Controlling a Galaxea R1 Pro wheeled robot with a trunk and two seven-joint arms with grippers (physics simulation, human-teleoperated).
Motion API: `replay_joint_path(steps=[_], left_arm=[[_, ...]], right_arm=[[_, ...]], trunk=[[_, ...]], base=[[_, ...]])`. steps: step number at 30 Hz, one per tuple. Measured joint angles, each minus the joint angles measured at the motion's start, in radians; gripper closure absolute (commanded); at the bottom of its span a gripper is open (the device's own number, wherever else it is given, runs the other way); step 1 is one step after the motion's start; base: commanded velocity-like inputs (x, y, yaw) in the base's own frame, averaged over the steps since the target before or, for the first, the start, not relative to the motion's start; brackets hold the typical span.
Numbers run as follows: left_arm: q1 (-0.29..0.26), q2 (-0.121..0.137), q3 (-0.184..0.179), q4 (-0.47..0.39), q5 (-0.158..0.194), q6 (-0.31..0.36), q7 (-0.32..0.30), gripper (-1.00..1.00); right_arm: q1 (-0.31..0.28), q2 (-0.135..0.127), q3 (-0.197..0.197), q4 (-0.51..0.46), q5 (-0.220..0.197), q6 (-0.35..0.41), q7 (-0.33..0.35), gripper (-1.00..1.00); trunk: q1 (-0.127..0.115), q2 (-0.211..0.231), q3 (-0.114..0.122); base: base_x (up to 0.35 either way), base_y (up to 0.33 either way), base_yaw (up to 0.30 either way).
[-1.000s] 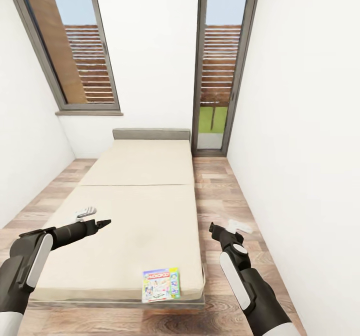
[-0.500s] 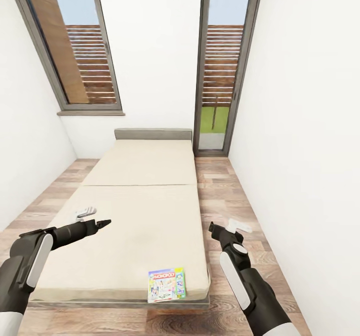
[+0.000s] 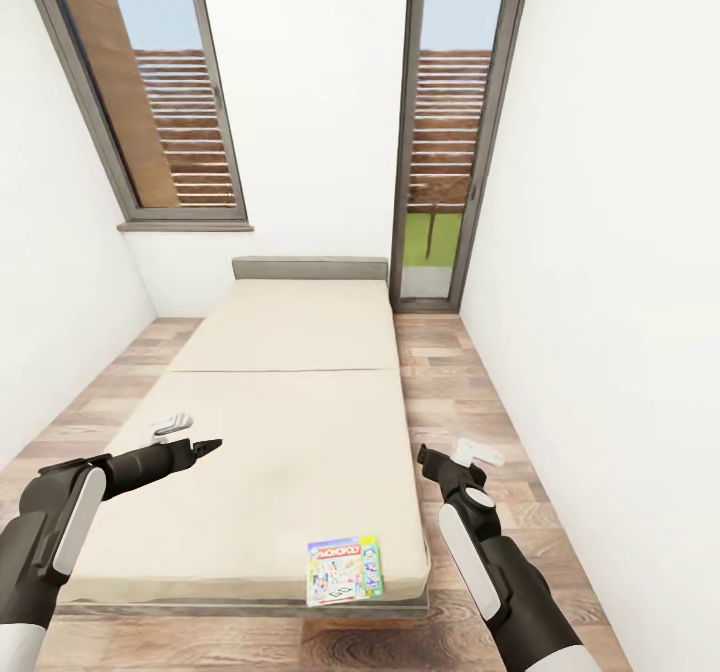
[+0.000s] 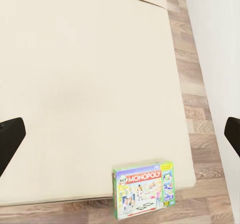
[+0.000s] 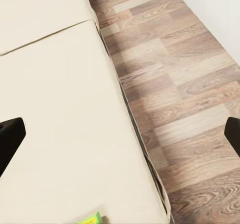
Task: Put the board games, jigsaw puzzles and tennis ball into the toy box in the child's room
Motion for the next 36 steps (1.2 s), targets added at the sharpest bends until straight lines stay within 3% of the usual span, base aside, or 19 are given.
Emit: replay_joint_path(steps=[15,36], left_arm=[[0.0,0.0,0.0,-0.001,0.0,0.0,0.0,-1.0],[0.0,0.0,0.0,-0.002,0.0,0.0,0.0,-1.0]], right_arm=[[0.0,0.0,0.0,-0.001,0.001,0.0,0.003,-1.0],[0.0,0.0,0.0,0.0,0.003,0.0,0.003,-1.0]], trunk=[[0.0,0.0,0.006],[0.0,0.0,0.007]], base=[[0.0,0.012,-0.194],[0.0,0.061,-0.011]])
